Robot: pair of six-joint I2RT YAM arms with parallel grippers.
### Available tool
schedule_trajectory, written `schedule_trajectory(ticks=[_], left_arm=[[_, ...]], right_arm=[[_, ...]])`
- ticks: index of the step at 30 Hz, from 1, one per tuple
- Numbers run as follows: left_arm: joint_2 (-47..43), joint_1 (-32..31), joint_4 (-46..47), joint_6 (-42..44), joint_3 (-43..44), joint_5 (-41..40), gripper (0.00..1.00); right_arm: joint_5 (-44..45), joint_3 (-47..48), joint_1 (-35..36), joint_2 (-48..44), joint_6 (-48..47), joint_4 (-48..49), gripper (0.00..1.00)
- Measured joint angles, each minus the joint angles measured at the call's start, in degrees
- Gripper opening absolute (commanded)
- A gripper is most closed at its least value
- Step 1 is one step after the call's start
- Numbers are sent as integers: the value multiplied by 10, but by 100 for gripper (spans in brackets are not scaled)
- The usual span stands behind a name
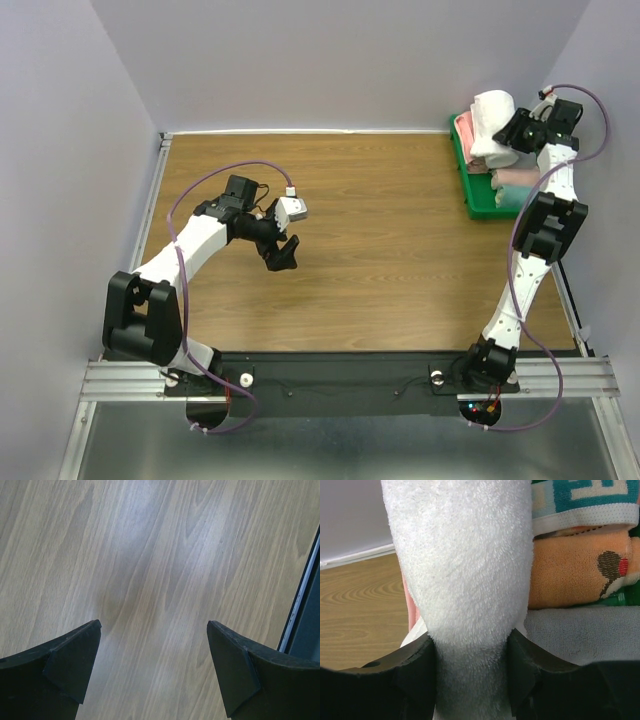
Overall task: Roll the towels
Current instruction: Place the rolled towel into the container
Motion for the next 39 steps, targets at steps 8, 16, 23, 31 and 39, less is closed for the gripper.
schedule_trajectory(ticks=[8,16,23,31,39], left_arm=[[5,0,0,0,0,-5,99],[4,0,8,-16,1,-27,99],[-12,2,27,-64,16,-75,99],[-30,29,48,-152,82,-130,99],[-40,69,64,-202,125,-176,99]], right_arm=[[17,0,2,0,-8,21,84],[23,-15,3,-17,-13,25,99],[7,-63,3,-106,-13,25,100],[-47,-97,11,-297,-45,-8,100],[-41,-217,143,-434,-113,-104,100]])
